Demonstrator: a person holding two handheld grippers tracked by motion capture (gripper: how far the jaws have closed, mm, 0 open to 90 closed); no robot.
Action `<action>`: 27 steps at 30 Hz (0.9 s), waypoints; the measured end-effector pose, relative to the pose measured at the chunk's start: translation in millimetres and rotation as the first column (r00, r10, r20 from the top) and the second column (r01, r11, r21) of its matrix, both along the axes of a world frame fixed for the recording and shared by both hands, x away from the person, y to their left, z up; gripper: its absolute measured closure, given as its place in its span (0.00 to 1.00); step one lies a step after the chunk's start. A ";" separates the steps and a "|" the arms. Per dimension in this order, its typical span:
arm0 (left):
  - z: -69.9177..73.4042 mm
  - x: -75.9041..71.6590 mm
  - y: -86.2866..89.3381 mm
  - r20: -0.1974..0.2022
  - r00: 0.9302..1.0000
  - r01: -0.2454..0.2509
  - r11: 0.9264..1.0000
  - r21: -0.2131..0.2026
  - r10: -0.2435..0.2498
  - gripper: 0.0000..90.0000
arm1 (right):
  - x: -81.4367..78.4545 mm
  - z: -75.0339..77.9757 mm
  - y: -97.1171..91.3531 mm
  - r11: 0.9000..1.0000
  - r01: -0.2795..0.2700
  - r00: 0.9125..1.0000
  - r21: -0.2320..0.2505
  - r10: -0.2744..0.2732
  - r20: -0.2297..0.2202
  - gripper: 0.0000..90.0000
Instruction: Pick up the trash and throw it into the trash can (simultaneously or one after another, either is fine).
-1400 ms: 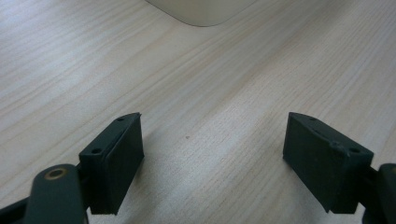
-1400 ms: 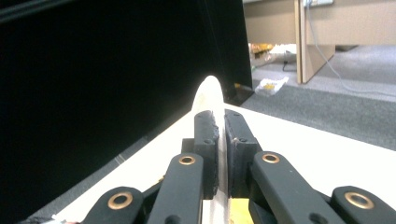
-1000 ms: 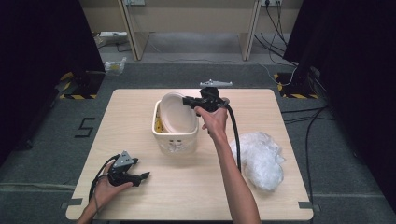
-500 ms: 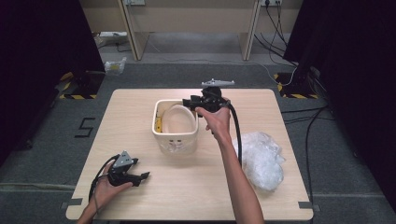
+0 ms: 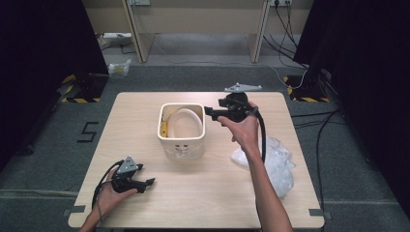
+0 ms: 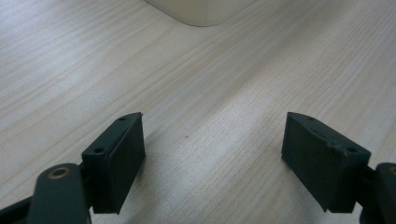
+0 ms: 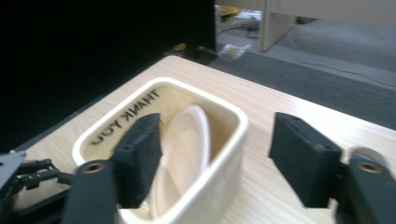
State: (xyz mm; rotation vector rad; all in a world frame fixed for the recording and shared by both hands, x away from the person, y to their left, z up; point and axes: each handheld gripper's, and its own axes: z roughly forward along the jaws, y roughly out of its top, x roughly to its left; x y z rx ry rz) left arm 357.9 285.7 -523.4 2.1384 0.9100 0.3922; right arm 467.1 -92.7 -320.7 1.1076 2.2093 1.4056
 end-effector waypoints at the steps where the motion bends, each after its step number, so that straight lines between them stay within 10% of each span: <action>1: 0.0 0.0 0.0 0.000 1.000 0.000 1.000 -0.001 0.000 0.23 | -9.7 2.1 -10.0 1.000 0.016 1.000 -0.012 -0.015 0.010 0.36; 27: 0.0 0.1 0.2 0.000 1.000 0.002 1.000 0.002 -0.002 0.23 | -88.3 -52.3 -116.7 0.969 0.222 0.975 -0.106 -0.222 0.015 0.37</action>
